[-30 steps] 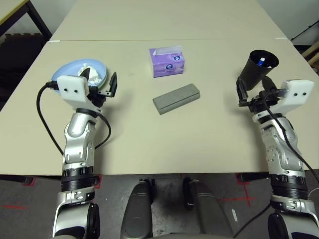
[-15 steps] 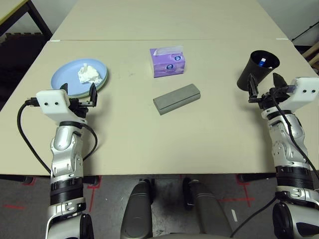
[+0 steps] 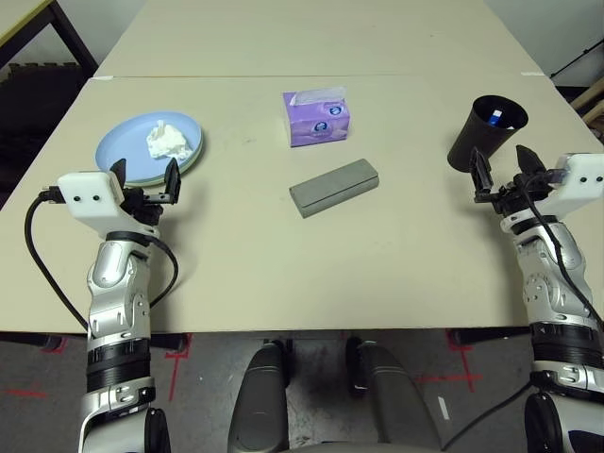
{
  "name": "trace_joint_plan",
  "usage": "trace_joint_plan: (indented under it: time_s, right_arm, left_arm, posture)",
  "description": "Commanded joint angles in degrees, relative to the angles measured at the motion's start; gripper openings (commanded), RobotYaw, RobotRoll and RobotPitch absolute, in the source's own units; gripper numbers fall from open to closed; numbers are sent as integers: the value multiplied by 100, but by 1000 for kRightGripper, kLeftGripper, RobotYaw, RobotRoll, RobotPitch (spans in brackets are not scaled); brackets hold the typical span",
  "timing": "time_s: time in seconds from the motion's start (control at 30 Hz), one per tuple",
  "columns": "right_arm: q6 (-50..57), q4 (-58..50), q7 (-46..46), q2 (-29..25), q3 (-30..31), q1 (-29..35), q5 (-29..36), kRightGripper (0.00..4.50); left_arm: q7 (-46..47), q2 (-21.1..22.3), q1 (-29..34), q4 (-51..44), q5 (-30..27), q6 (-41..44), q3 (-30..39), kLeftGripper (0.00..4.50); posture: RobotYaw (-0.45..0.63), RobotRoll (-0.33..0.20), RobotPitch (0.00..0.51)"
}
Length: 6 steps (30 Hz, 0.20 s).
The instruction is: Organize and tidy the items on the table.
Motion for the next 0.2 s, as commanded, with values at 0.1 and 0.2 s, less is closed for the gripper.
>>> trace_joint_plan:
  time_s: [0.1, 0.2]
  right_arm:
    - [99, -68, -12, -19, -68, 84, 67, 4479]
    - [133, -78, -19, -16, -60, 74, 75, 4479]
  left_arm:
    - [-45, 78, 88, 125, -68, 29, 66, 4500]
    - [-57, 87, 93, 156, -77, 11, 69, 4500]
  posture:
    - [110, 0, 177]
    - [112, 0, 176]
